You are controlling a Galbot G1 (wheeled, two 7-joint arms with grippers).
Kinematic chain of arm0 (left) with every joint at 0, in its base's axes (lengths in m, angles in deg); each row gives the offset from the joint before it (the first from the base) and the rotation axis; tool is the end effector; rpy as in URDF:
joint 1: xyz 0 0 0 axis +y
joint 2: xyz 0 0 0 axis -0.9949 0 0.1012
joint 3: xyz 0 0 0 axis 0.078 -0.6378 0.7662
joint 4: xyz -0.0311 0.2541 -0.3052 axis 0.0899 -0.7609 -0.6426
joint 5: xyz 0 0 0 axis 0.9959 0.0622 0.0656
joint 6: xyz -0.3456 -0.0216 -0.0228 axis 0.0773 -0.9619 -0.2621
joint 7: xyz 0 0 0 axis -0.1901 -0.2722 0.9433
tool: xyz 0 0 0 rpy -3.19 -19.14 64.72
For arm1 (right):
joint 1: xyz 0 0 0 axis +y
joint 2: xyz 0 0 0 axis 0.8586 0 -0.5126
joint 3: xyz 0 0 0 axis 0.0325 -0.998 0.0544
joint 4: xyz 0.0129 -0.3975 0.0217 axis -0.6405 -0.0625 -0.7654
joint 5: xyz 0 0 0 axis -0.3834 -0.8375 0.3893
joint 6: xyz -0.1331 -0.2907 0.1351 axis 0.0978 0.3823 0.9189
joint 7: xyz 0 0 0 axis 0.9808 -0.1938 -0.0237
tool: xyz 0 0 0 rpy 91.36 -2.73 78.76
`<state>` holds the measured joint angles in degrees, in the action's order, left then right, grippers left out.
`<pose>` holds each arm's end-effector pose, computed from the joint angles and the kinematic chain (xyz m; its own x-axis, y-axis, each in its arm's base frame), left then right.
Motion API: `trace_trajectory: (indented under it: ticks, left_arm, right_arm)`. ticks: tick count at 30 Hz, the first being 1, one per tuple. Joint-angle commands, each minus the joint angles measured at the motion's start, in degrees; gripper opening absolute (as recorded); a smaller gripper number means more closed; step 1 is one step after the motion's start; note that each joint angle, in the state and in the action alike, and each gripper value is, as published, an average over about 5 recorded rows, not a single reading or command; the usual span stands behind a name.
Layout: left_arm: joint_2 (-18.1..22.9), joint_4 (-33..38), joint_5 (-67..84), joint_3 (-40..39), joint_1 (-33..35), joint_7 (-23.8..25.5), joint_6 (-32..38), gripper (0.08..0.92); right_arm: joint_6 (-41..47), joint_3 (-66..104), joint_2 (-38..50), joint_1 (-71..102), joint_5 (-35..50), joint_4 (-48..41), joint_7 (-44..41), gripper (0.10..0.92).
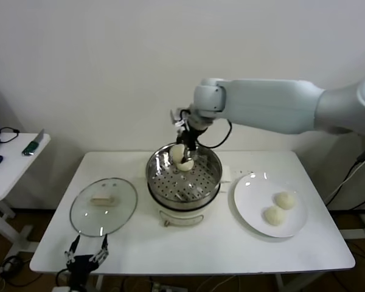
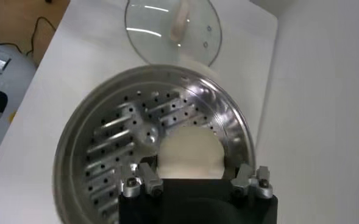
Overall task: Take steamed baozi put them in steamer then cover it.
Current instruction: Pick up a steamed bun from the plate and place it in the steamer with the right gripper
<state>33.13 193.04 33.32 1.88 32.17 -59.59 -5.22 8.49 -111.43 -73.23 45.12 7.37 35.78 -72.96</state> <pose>0.0821 0.0941 -0.4214 -0.9575 -0.1118 0.2658 -0.1003 0.9933 0.0567 0.5992 0.1505 -0.0187 -0.2132 -0.2788 0.9364 -0.9199 -0.2656 -0.2886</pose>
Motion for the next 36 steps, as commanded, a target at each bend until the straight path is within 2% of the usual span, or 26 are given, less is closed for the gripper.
trace_trajectory:
  ticks: [1,11,26,33,36]
  left_arm:
    - [-0.1,-0.3,0.1,0.0,-0.2,0.0,-0.1,0.823]
    - [-0.2,-0.5,0.1,0.1,-0.3,0.0,0.0,0.823]
    - [-0.3,0.0,0.2,0.3,0.1,-0.1,0.0,0.823]
    - [-0.2,0.5,0.2,0.4,0.3,-0.1,-0.1,0.823]
    - [-0.2,0.8,0.2,0.4,0.4,-0.1,-0.2,0.823]
  right_arm:
    - [1.3,1.8,-5.2,9.7,-4.4,-5.0,2.2,0.712]
    - [1.4,2.9,-6.9,12.9,-7.2,-9.0,3.3,0.712]
    - [1.8,3.8,-6.7,13.3,-7.7,-8.5,4.8,0.714]
    - [0.3,3.2,-4.1,7.6,-4.9,-5.9,3.2,0.814]
    - [-0.9,1.5,-1.3,3.3,-2.2,-3.7,1.4,0.821]
